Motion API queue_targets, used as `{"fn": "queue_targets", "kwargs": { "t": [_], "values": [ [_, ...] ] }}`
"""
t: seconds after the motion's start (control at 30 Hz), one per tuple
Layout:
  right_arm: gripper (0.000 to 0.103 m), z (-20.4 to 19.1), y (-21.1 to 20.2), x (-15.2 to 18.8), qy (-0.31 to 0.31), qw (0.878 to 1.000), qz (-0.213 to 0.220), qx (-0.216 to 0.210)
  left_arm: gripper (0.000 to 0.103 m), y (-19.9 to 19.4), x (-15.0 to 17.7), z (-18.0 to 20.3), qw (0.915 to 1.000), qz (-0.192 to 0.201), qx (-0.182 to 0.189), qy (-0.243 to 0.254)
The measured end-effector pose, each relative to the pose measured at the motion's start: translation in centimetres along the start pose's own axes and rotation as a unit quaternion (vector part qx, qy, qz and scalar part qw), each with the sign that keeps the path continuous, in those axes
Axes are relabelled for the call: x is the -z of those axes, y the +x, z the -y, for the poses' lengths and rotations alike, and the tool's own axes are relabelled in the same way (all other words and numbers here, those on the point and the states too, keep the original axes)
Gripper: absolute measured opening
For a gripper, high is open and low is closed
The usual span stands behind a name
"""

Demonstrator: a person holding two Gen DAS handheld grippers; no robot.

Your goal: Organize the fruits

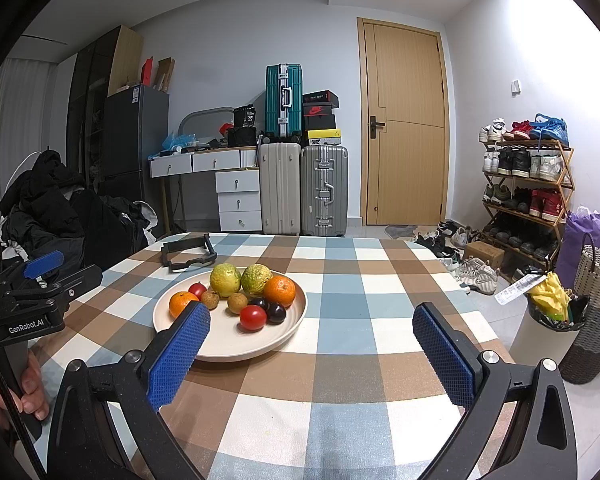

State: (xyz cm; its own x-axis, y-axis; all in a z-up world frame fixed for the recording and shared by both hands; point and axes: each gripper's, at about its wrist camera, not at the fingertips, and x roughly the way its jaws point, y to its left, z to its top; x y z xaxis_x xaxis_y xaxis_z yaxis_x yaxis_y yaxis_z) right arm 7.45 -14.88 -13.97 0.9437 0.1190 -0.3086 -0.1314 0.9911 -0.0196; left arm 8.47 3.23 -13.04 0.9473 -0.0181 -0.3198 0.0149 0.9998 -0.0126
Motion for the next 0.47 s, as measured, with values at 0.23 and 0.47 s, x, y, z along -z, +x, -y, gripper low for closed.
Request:
{"fn": "queue_targets", "kwargs": {
  "t": [0.23, 0.47],
  "values": [
    [0.103, 0.0, -0.01, 0.01, 0.0, 1.0, 0.0, 0.0, 0.102, 0.1, 0.04, 0.03, 1.0, 0.0, 0.0, 0.0],
    [0.103, 0.0, -0.01, 0.01, 0.0, 1.0, 0.0, 0.0, 0.102, -0.07, -0.01, -0.1, 1.0, 0.0, -0.001, -0.001]
  ]
}}
